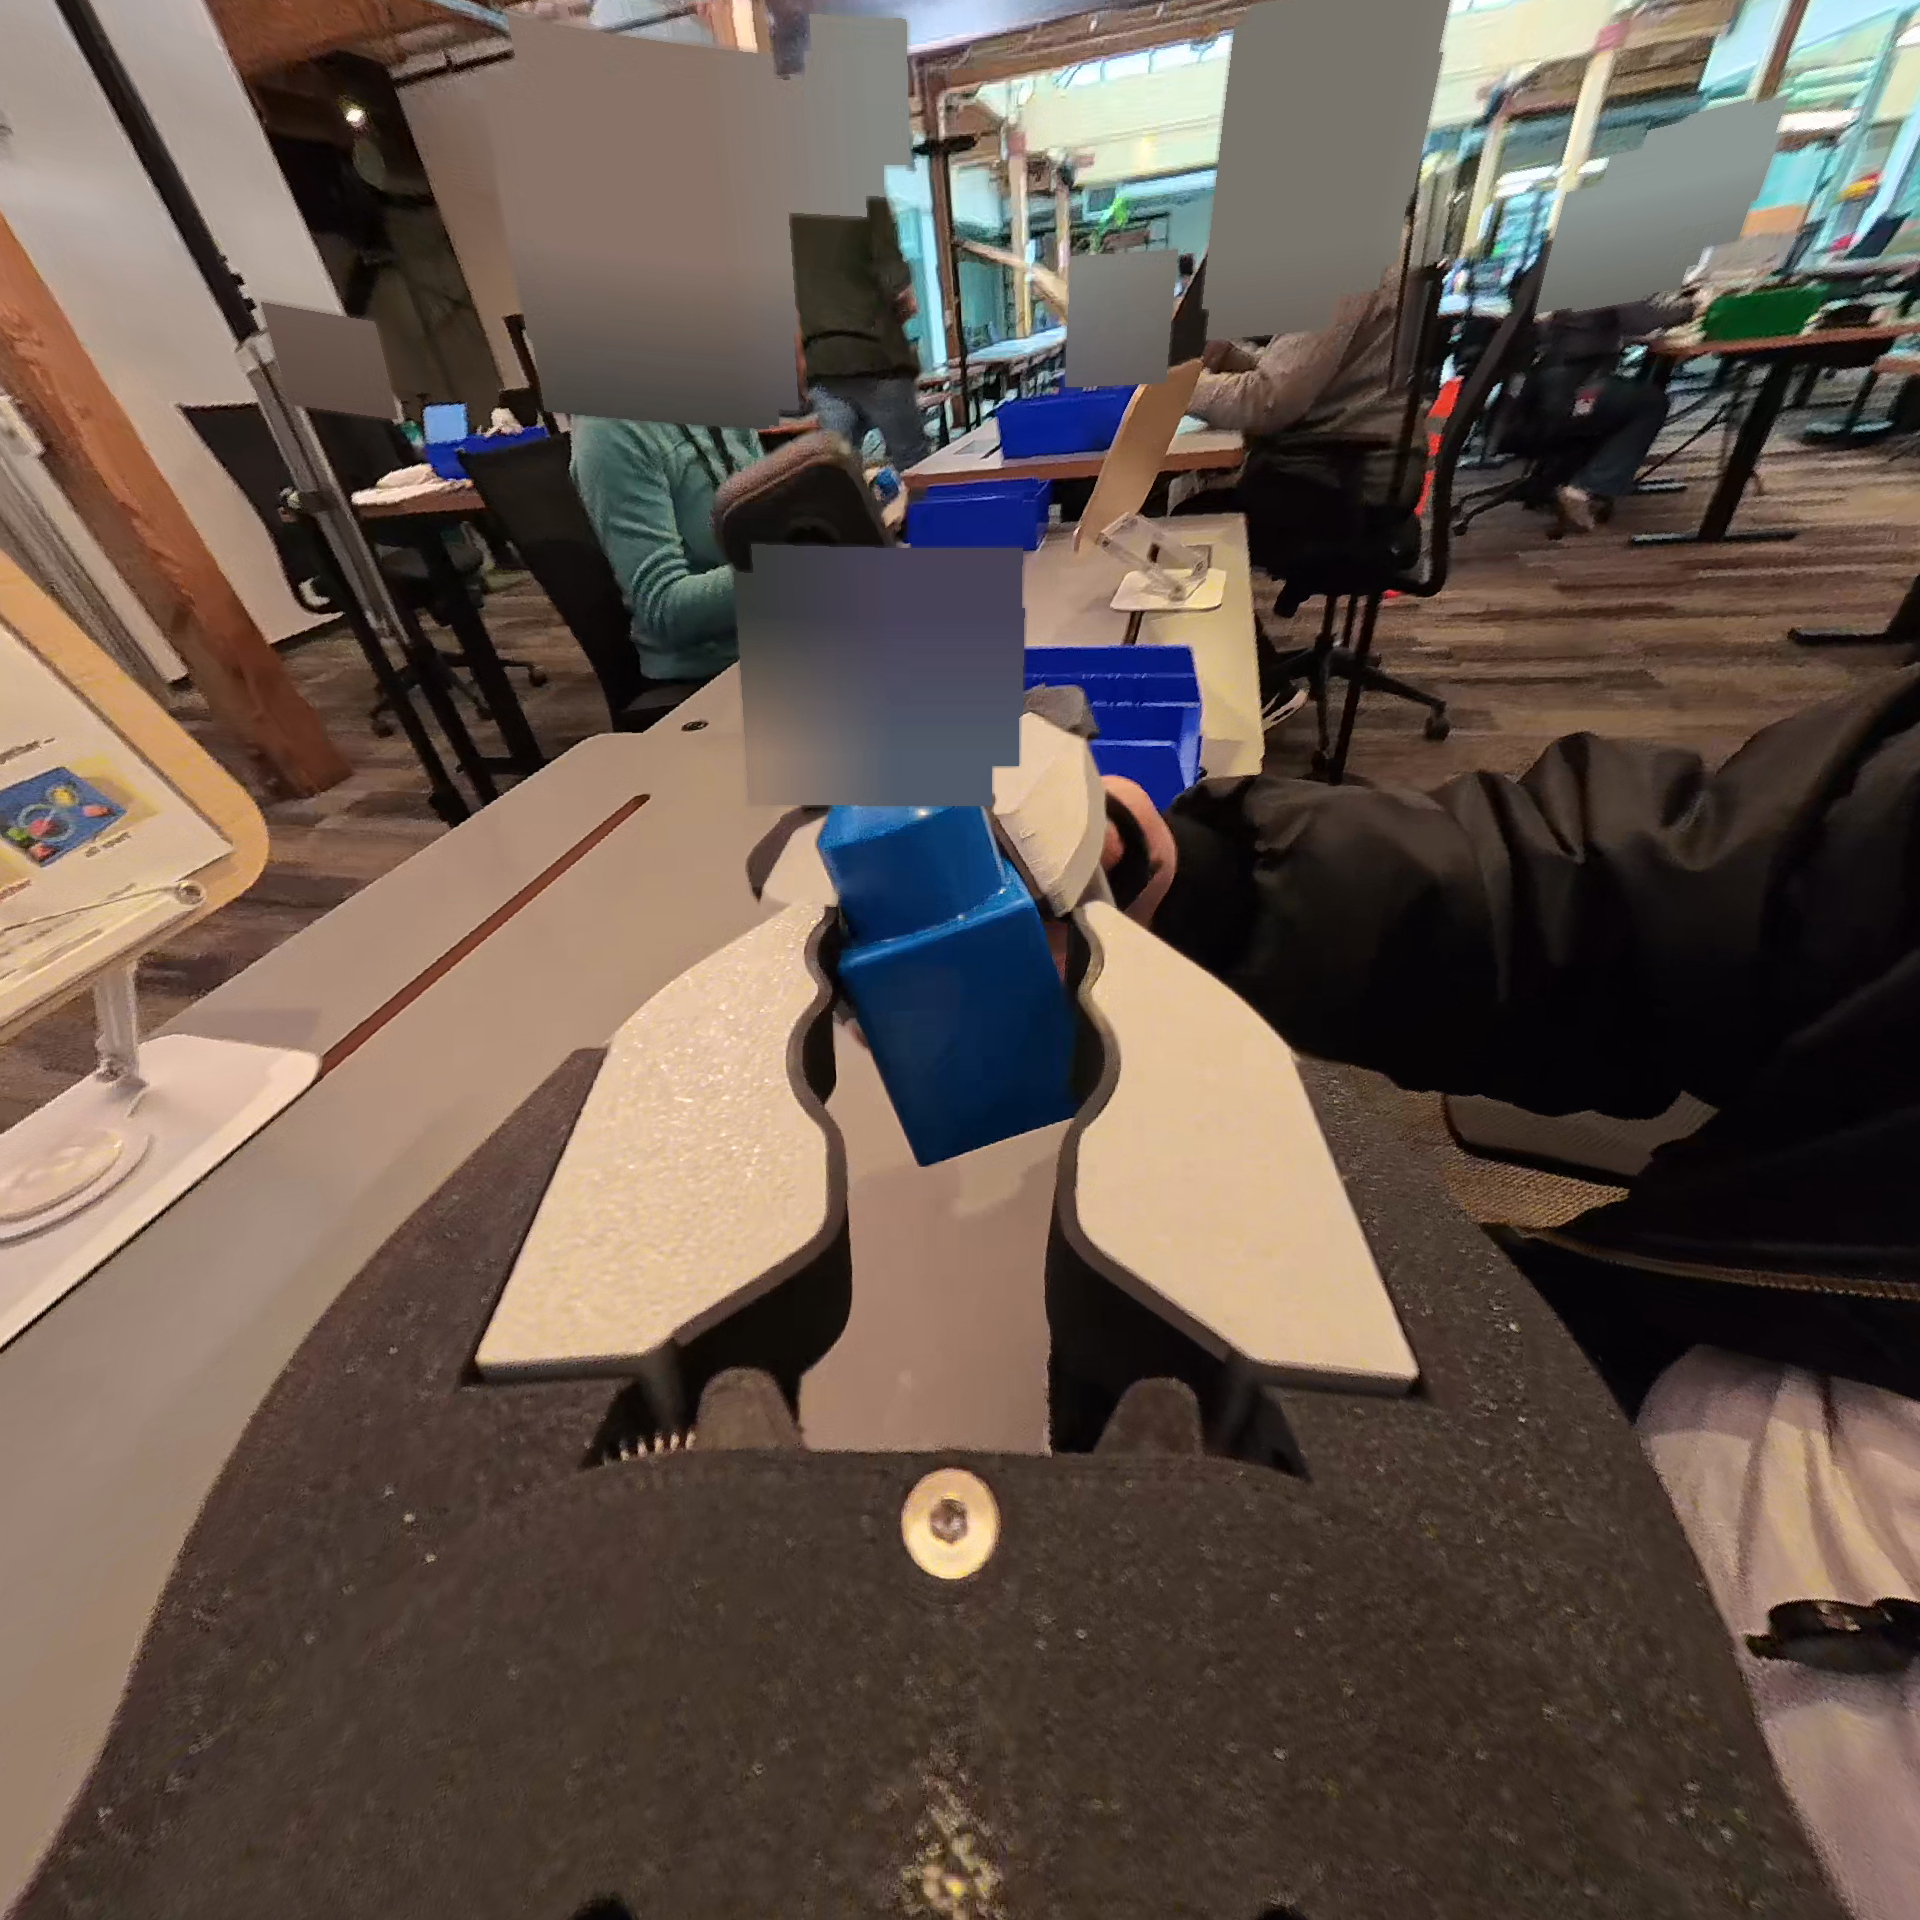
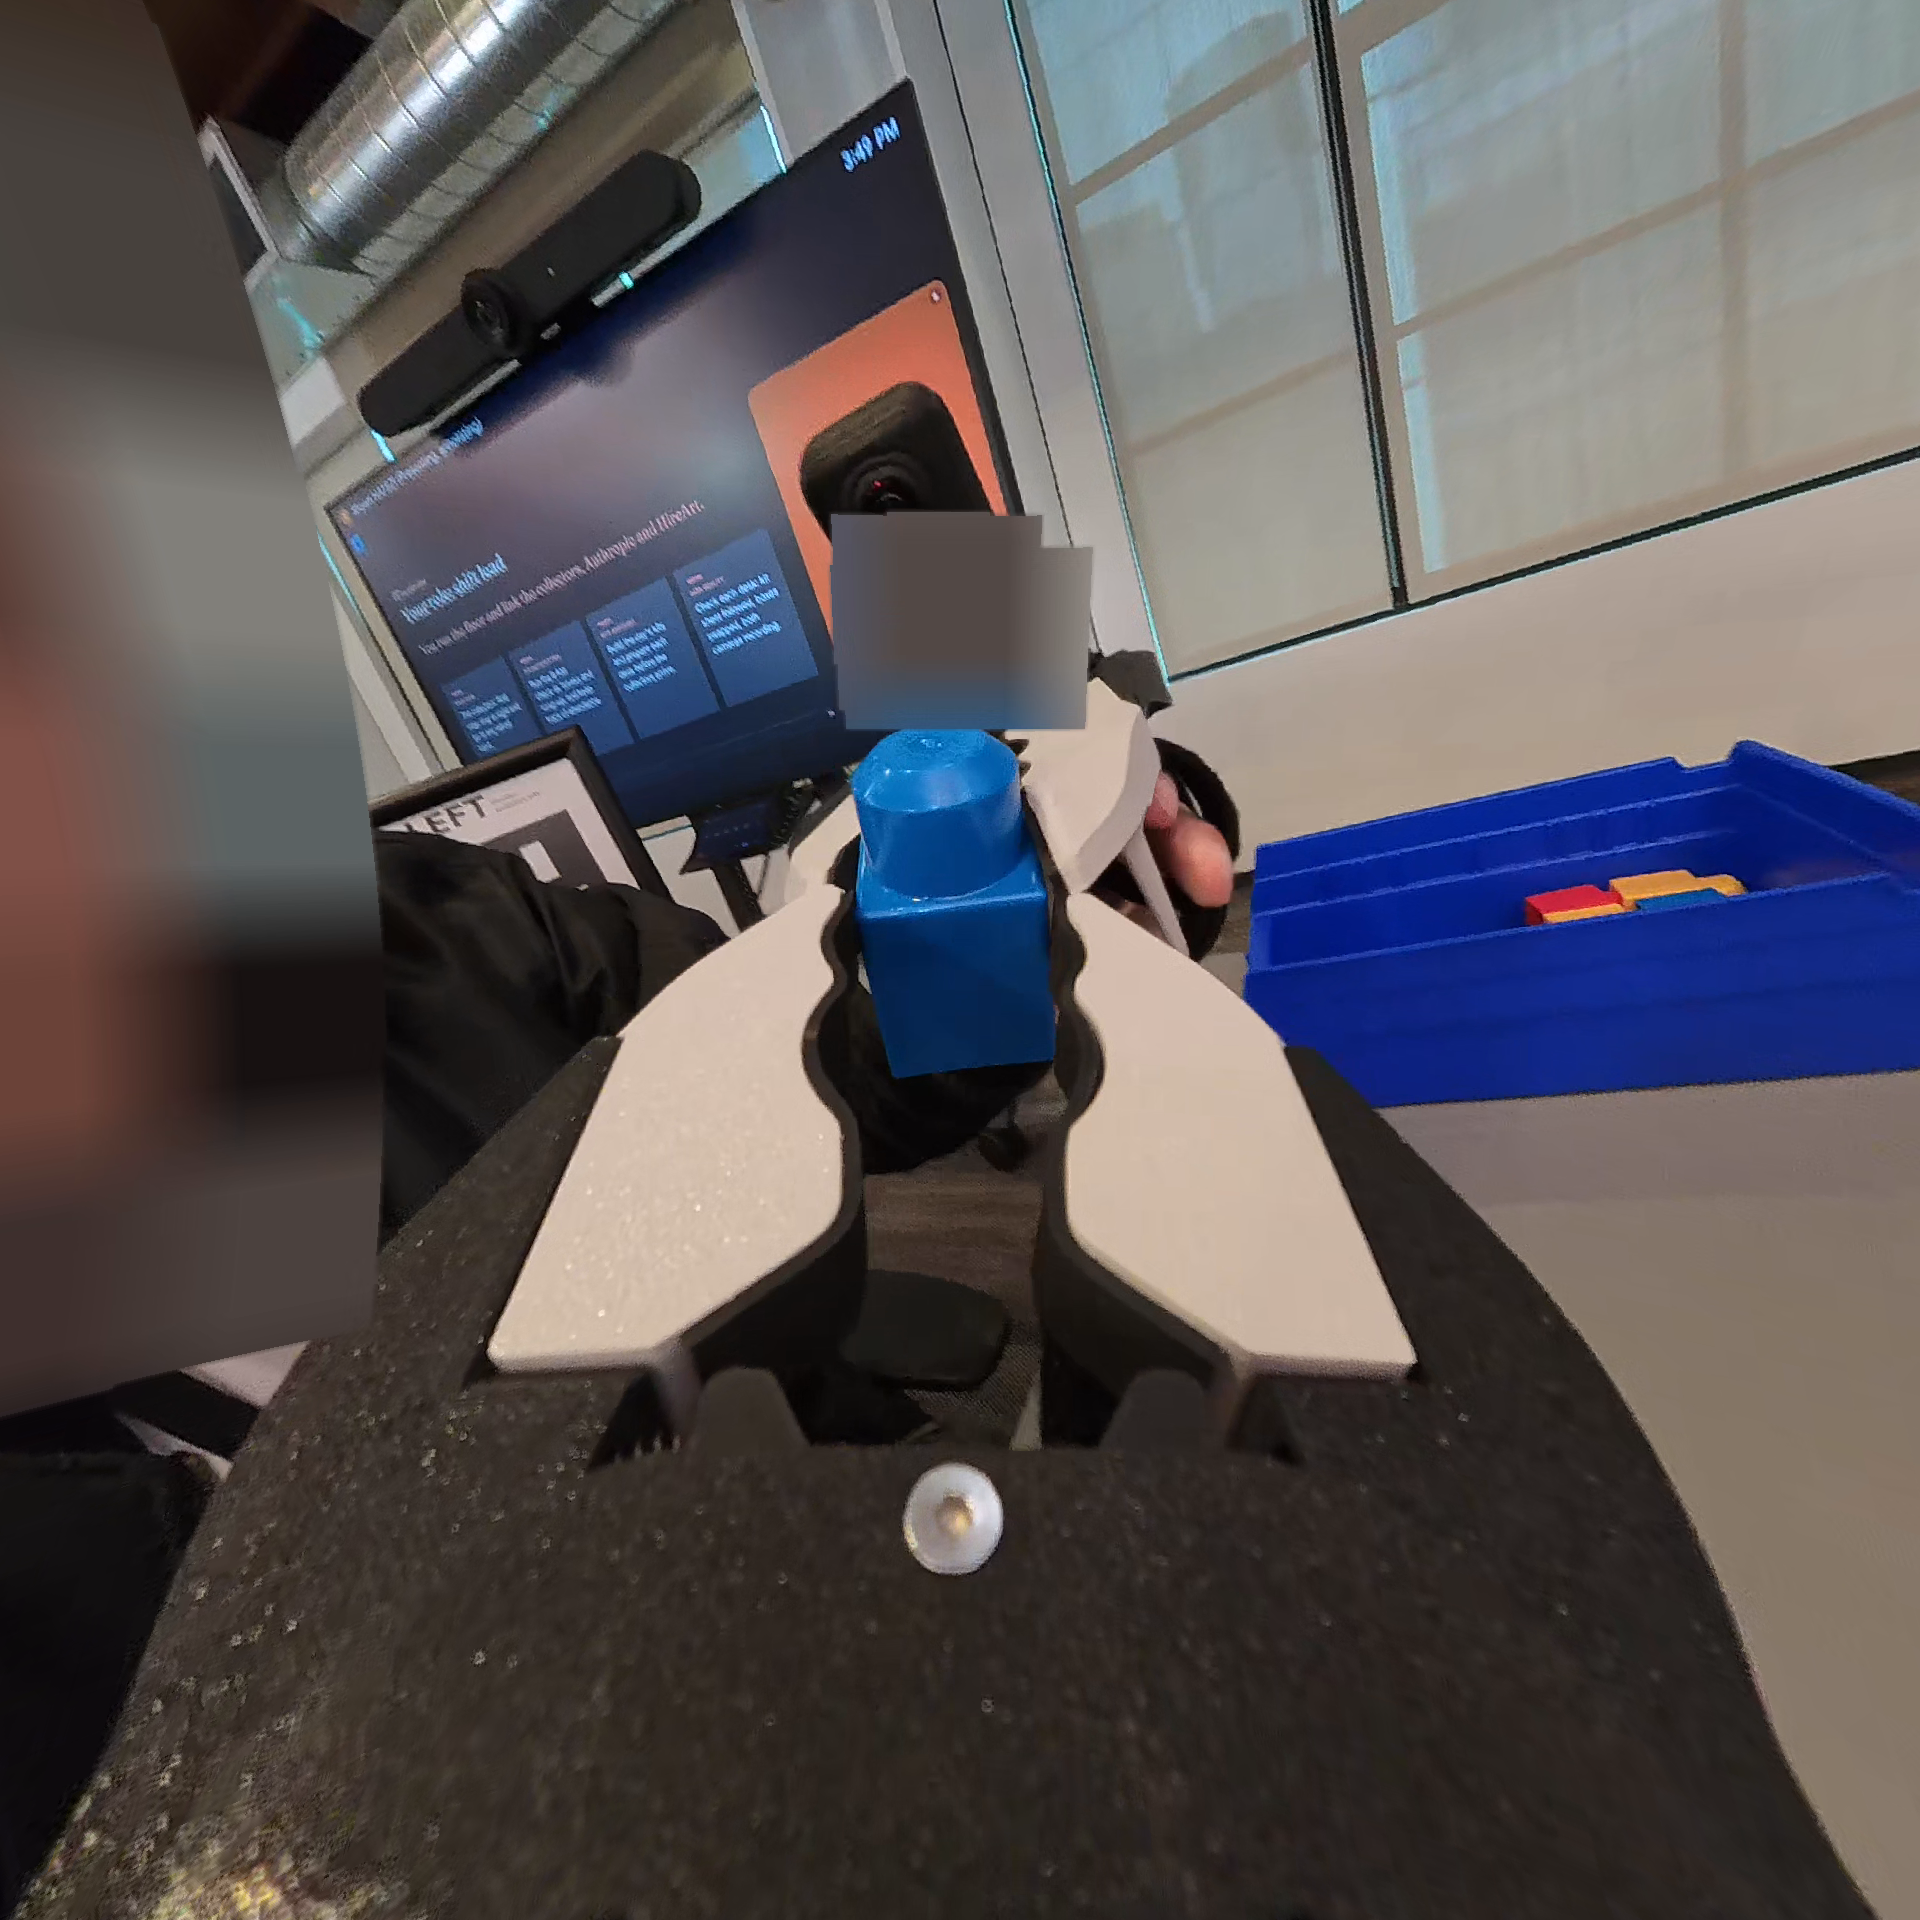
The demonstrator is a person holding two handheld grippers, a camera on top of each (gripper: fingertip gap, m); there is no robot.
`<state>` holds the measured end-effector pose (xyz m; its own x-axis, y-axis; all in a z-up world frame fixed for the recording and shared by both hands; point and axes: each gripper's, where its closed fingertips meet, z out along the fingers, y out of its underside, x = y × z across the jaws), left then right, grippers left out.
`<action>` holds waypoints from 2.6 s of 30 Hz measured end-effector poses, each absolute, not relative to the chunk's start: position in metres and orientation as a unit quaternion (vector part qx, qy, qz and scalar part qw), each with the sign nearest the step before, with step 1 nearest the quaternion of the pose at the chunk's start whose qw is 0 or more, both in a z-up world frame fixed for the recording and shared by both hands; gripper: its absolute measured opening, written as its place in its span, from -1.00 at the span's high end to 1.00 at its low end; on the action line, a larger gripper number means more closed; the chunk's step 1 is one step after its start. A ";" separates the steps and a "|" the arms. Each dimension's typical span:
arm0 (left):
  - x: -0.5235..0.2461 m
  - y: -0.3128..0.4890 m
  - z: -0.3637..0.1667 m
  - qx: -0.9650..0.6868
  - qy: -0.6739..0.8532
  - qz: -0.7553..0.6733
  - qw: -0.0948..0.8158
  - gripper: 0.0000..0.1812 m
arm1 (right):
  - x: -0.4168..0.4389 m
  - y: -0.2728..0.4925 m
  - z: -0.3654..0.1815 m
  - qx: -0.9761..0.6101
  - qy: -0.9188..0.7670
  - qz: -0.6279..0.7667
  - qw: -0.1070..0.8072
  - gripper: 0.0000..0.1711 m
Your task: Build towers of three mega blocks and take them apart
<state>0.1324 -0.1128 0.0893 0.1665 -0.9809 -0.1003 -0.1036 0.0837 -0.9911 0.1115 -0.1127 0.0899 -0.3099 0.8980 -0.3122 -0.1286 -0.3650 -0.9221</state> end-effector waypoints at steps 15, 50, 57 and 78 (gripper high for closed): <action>0.066 -0.093 0.023 -0.650 0.424 -0.399 0.489 0.46 | 0.245 0.023 -0.103 -0.649 -0.517 0.351 0.434 0.60; -0.221 0.056 -0.060 -0.938 0.118 -0.151 0.290 0.43 | 0.281 0.032 -0.103 -0.658 -0.460 0.374 0.465 0.37; -0.218 0.069 -0.102 -0.913 0.305 -0.029 0.270 0.27 | 0.294 0.023 -0.095 -0.655 -0.426 0.399 0.479 0.38; -0.192 0.083 -0.127 -0.778 0.572 -0.012 0.259 0.31 | 0.332 0.035 -0.083 -0.678 -0.288 0.411 0.536 0.43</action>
<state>-0.1921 0.0828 -0.1270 0.3459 -0.8963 -0.2774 -0.8837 -0.2118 -0.4174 0.3317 0.0354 -0.0830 0.4956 0.8319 -0.2496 -0.0505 -0.2592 -0.9645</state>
